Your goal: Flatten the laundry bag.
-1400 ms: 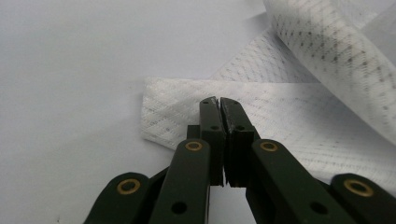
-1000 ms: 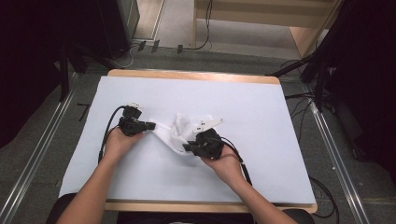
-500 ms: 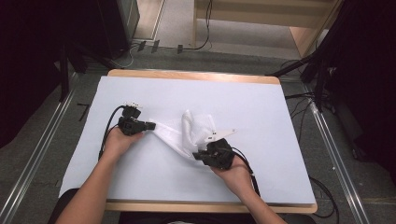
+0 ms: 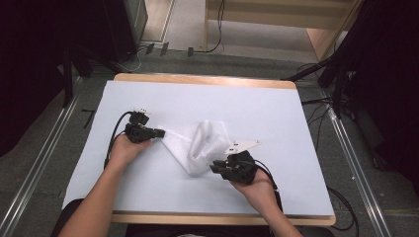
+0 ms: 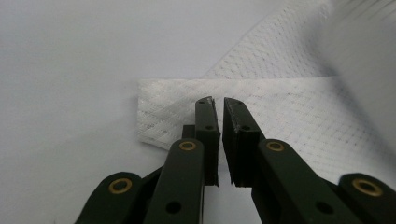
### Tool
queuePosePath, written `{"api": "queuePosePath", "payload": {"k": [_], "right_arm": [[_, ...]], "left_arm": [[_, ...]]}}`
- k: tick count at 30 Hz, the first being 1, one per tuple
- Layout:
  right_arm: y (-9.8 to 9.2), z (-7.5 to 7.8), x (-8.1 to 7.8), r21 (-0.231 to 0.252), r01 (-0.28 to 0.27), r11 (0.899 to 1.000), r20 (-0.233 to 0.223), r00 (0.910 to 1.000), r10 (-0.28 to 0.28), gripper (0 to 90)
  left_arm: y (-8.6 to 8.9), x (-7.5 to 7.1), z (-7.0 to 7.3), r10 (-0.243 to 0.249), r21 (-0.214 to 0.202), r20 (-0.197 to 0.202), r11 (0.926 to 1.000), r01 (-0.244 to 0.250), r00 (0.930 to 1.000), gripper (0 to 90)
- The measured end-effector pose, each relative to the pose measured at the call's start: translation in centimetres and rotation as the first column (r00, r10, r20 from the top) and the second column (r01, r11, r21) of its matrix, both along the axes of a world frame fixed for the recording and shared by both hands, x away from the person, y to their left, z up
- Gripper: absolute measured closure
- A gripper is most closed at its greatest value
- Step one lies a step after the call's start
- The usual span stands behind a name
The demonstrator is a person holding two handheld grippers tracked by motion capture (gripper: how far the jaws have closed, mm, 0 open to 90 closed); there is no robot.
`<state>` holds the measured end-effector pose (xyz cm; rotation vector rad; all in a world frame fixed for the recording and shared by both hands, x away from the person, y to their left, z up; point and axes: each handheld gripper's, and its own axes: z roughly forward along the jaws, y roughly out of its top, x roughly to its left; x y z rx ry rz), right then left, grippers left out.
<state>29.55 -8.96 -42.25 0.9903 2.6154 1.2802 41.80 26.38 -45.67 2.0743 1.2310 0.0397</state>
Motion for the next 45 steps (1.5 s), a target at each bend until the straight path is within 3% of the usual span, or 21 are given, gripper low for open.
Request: {"api": "queuePosePath", "payload": {"k": [6,13,17,21,24,30,33,38,45], "right_arm": [[-1.2,1.2,0.3,0.015,0.037,0.999,0.020,0.9991,-0.038,82.5],[-1.7,2.2,2.3,0.022,0.077,0.997,0.034,0.9964,-0.078,82.7],[-1.3,2.8,3.7,0.019,0.077,0.997,0.042,0.9961,-0.077,82.7],[-0.5,3.3,5.2,0.014,0.071,0.997,0.034,0.9969,-0.071,89.8],[0.5,3.7,6.4,0.008,0.064,0.998,0.036,0.9972,-0.065,90.0],[3.1,3.1,9.1,-0.010,0.051,0.999,0.003,0.9987,-0.051,90.0],[4.3,2.5,9.8,-0.039,0.035,0.999,-0.021,0.9991,-0.036,90.0],[4.5,1.3,9.5,-0.098,0.009,0.995,-0.054,0.9984,-0.015,90.0],[2.5,-0.1,7.6,-0.093,0.004,0.996,-0.085,0.9963,-0.012,90.0]], "left_arm": [[0.0,0.1,0.0,0.007,-0.009,-0.008,0.9999,-0.007,0.9999,84.7],[0.3,0.2,0.3,0.032,-0.008,-0.023,0.9994,-0.033,0.9992,83.8],[0.3,-0.1,0.9,0.036,-0.043,-0.016,0.9984,-0.037,0.9992,84.6],[-0.5,-0.6,1.5,0.012,-0.049,-0.026,0.9987,-0.014,0.9996,90.0],[-1.6,-1.0,1.5,-0.011,-0.047,-0.019,0.9988,0.010,0.9998,90.0],[-3.1,-1.2,0.3,-0.041,-0.007,-0.027,0.9991,0.041,0.9988,90.0],[-3.3,-1.1,-0.2,-0.033,-0.019,-0.029,0.9993,0.032,0.9990,90.0],[-3.0,-1.0,-0.4,-0.040,-0.033,-0.028,0.9987,0.039,0.9988,90.0],[-3.0,-1.1,-0.4,-0.041,-0.033,-0.021,0.9987,0.040,0.9989,90.0]]}}
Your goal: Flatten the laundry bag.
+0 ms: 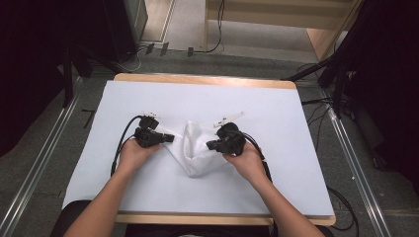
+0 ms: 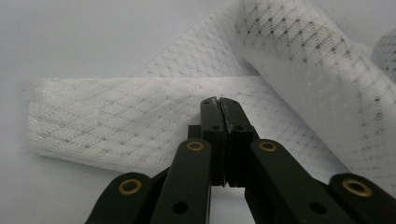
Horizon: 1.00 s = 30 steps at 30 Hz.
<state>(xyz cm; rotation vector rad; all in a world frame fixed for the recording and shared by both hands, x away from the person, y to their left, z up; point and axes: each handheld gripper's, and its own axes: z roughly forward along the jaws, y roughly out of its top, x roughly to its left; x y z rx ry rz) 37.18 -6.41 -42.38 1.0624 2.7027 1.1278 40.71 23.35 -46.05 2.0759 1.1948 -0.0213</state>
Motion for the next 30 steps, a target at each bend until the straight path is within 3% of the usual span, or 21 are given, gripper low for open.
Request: {"api": "queuePosePath", "payload": {"k": [9,15,25,30], "right_arm": [[-2.7,-1.1,-2.8,0.019,0.018,1.000,-0.032,0.9994,-0.017,90.0],[-3.9,-2.0,-4.6,0.006,0.025,1.000,-0.033,0.9991,-0.025,90.0],[-4.9,-3.6,-6.1,-0.021,0.031,0.999,-0.078,0.9964,-0.033,90.0],[-5.7,-3.2,-6.8,-0.010,0.047,0.999,-0.077,0.9959,-0.047,90.0]], "left_arm": [[0.1,0.1,0.0,-0.001,0.002,0.002,1.0000,0.001,1.0000,88.8],[0.1,0.4,0.2,0.004,0.008,0.004,1.0000,-0.004,1.0000,85.8],[-0.6,0.8,0.6,-0.007,-0.002,0.016,1.0000,0.008,0.9998,84.5],[-0.8,1.0,0.9,-0.024,-0.010,0.020,0.9997,0.024,0.9995,83.0]]}}
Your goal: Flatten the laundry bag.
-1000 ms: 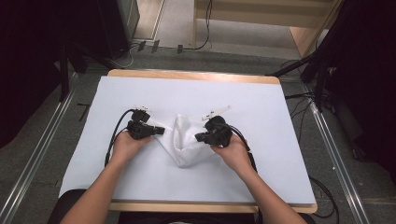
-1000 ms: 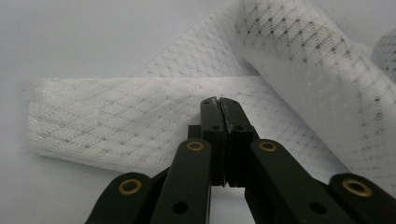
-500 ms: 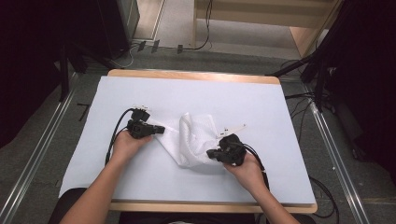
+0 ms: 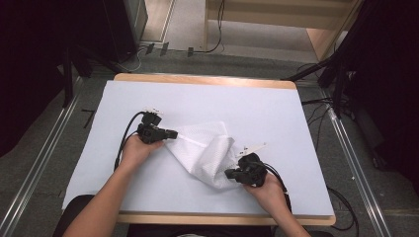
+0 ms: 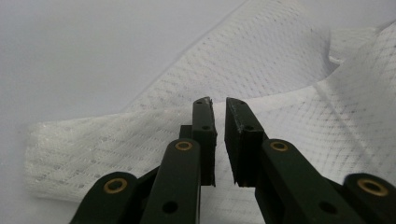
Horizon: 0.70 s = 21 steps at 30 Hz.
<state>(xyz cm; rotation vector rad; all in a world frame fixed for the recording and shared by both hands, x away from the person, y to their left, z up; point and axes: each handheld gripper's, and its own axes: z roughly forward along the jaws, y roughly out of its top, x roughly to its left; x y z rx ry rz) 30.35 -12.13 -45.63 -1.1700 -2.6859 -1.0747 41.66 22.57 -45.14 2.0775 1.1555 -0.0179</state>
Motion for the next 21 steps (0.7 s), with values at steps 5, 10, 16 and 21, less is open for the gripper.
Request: {"api": "queuePosePath", "payload": {"k": [5,10,16,21], "right_arm": [[-1.2,1.2,-0.2,0.028,0.036,0.999,0.044,0.9983,-0.038,89.6],[-1.5,1.6,0.7,0.044,0.054,0.998,0.065,0.9963,-0.057,88.1],[-2.3,2.0,3.4,0.048,0.099,0.994,0.090,0.9906,-0.103,86.6],[-2.7,1.9,6.1,0.041,0.136,0.990,0.110,0.9840,-0.140,85.2]], "left_arm": [[-0.3,0.0,0.3,-0.006,-0.019,0.009,0.9998,0.007,0.9999,81.8],[-0.7,-0.2,0.4,-0.020,-0.019,0.017,0.9996,0.020,0.9997,80.4],[-1.1,-0.6,1.0,-0.040,-0.019,0.027,0.9990,0.041,0.9988,76.4],[-1.5,-1.2,1.5,-0.063,-0.014,0.037,0.9979,0.064,0.9973,72.3]]}}
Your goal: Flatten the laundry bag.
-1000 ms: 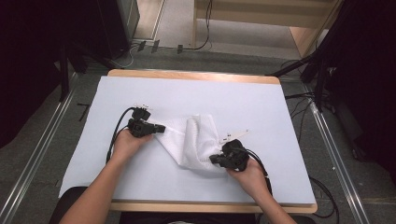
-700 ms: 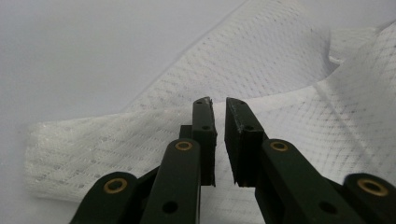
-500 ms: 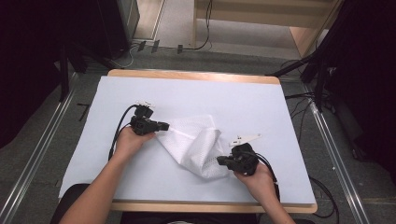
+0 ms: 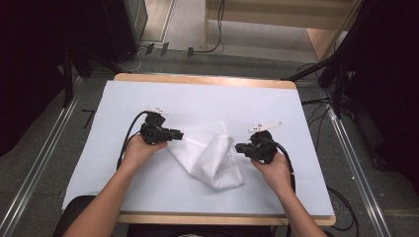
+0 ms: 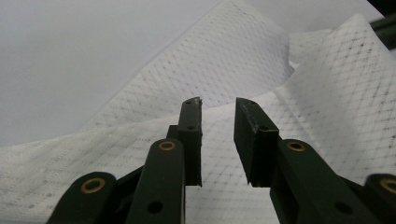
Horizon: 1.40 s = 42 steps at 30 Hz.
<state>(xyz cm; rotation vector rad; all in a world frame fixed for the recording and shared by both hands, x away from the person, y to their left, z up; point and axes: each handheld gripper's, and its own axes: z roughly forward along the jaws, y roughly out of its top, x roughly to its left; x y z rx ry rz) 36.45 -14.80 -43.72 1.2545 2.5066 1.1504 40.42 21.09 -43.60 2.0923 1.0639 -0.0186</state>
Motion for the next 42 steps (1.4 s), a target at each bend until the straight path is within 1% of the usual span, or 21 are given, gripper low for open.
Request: {"api": "queuePosePath", "payload": {"k": [2,4,7,9,10,13,14,15,17,21,23,24,27,30,33,34,36,38,42], "right_arm": [[0.0,0.0,0.9,0.005,0.004,1.000,0.003,1.0000,-0.004,84.5],[0.2,0.0,2.0,0.004,0.011,1.000,0.003,0.9999,-0.011,83.7],[0.7,-0.2,3.3,0.002,0.017,1.000,0.009,0.9998,-0.017,81.4],[1.0,-0.3,4.0,0.000,0.018,1.000,0.007,0.9998,-0.018,80.6],[1.2,-0.3,4.4,0.002,0.021,1.000,0.007,0.9998,-0.021,80.5],[1.7,-0.3,5.2,0.013,0.021,1.000,0.001,0.9998,-0.021,79.2],[1.9,-0.3,5.6,0.014,0.014,1.000,0.003,0.9999,-0.014,78.7],[2.1,-0.3,5.8,0.015,0.016,1.000,0.005,0.9999,-0.016,78.5],[2.4,-0.3,6.3,0.015,0.010,1.000,0.009,0.9999,-0.010,77.0],[3.0,-0.5,7.4,0.018,0.005,1.000,0.005,1.0000,-0.006,74.3],[3.4,-0.7,7.9,0.017,-0.001,1.000,0.000,1.0000,0.001,72.4],[3.6,-0.9,8.2,0.014,-0.003,1.000,-0.002,1.0000,0.003,71.3],[4.2,-1.4,8.7,-0.009,-0.010,1.000,-0.005,0.9999,0.010,68.6],[4.4,-1.9,9.2,-0.018,-0.004,1.000,0.003,1.0000,0.004,64.6],[4.4,-2.5,9.5,-0.021,0.002,1.000,-0.011,0.9999,-0.002,58.9],[4.4,-2.6,9.5,-0.032,0.005,0.999,-0.008,1.0000,-0.005,57.9],[4.5,-2.9,9.5,-0.040,0.006,0.999,-0.018,0.9998,-0.006,56.8],[4.6,-3.0,9.5,-0.045,0.001,0.999,-0.005,1.0000,-0.001,56.6],[4.8,-3.0,9.3,-0.050,-0.001,0.999,0.004,1.0000,0.002,56.6]], "left_arm": [[-0.1,-0.2,0.2,-0.003,0.003,-0.002,1.0000,0.003,1.0000,70.0],[-0.3,-0.6,0.4,-0.011,-0.003,0.000,0.9999,0.011,0.9999,66.7],[-0.7,-1.2,0.9,-0.031,0.012,0.014,0.9994,0.031,0.9994,62.1],[-1.1,-1.7,1.2,-0.053,0.011,0.031,0.9985,0.053,0.9981,60.7],[-1.4,-1.9,1.3,-0.061,0.010,0.031,0.9981,0.061,0.9977,59.0],[-2.0,-2.4,1.6,-0.077,0.008,0.035,0.9970,0.077,0.9964,55.4],[-2.2,-2.6,1.7,-0.085,0.003,0.030,0.9964,0.085,0.9959,53.9],[-2.4,-2.8,1.8,-0.092,0.008,0.030,0.9958,0.092,0.9953,52.5],[-2.9,-3.1,2.0,-0.103,0.005,0.033,0.9946,0.103,0.9941,50.4],[-4.1,-3.7,2.1,-0.134,-0.004,0.032,0.9909,0.134,0.9905,46.6],[-4.7,-3.9,1.9,-0.144,-0.001,0.029,0.9895,0.145,0.9891,45.6],[-5.0,-3.9,1.8,-0.157,0.005,0.028,0.9877,0.156,0.9873,45.0],[-5.7,-4.0,1.6,-0.169,0.006,0.024,0.9856,0.169,0.9853,43.4],[-6.5,-4.2,1.4,-0.189,0.011,0.022,0.9819,0.189,0.9817,41.7],[-7.3,-4.3,1.1,-0.205,0.001,0.023,0.9788,0.205,0.9786,40.1],[-7.5,-4.2,0.9,-0.211,0.005,0.023,0.9775,0.211,0.9773,39.3],[-8.0,-4.0,0.4,-0.214,0.004,0.018,0.9768,0.214,0.9766,37.3],[-8.5,-4.0,-0.2,-0.218,0.010,0.014,0.9758,0.218,0.9757,36.3],[-9.2,-4.1,-1.4,-0.223,0.039,0.019,0.9741,0.223,0.9745,39.5]]}}
